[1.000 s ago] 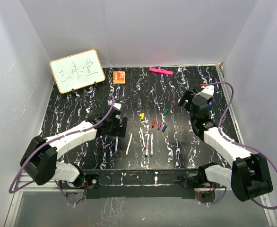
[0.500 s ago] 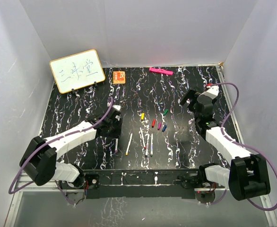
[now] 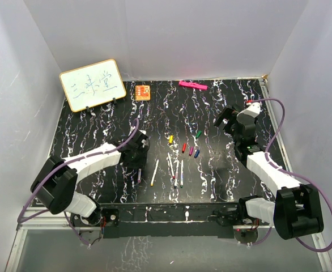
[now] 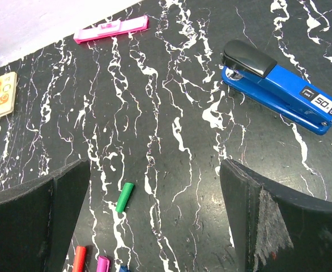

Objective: Insert the pens into the pen caps

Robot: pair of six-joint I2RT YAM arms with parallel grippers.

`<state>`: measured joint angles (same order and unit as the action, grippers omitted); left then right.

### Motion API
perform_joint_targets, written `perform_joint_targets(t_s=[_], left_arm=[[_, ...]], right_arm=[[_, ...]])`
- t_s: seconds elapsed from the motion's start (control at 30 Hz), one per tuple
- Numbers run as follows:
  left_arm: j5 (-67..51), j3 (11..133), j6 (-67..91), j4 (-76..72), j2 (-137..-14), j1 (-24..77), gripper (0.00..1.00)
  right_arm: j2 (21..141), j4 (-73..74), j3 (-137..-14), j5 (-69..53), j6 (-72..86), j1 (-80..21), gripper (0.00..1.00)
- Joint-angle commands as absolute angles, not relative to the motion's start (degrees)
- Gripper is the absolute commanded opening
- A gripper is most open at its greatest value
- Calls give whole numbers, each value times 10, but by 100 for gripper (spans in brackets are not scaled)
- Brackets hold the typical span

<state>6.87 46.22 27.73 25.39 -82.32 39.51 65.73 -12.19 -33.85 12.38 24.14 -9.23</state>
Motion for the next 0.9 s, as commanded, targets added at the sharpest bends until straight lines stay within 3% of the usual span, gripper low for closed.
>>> perform_joint_targets(t_s=[0.0, 0.87], left_arm=[[63, 486, 283, 270, -834, 398, 47], [35, 551, 248, 350, -951, 398, 46]], right_arm=[[649, -148, -338, 127, 239, -90, 98], [639, -147, -330, 143, 252, -90, 98]])
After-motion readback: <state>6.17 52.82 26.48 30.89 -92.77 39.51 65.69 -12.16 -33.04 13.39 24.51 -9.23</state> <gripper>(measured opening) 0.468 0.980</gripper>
